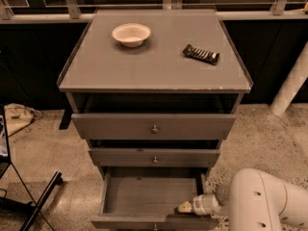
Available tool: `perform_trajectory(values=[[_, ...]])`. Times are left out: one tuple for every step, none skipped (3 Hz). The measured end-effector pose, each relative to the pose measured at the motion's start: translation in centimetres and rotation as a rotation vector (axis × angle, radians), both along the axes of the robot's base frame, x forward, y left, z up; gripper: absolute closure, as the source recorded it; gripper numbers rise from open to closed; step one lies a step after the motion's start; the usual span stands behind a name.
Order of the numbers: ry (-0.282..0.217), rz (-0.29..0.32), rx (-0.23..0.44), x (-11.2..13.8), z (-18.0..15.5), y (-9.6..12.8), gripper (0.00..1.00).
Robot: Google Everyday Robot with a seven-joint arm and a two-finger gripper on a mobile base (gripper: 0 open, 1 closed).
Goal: Open bottom drawer
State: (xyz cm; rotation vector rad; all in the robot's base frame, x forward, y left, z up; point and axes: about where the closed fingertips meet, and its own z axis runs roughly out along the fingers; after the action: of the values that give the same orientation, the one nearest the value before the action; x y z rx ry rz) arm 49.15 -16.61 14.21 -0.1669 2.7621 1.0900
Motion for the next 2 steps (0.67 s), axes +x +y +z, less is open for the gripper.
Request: perform_trajectory(values=[[-0.015, -0.01, 0.011, 0.0, 0.9, 0.1, 1.0], [-0.068, 0.013, 0.068, -0.5, 4.6, -0.2, 1.0]])
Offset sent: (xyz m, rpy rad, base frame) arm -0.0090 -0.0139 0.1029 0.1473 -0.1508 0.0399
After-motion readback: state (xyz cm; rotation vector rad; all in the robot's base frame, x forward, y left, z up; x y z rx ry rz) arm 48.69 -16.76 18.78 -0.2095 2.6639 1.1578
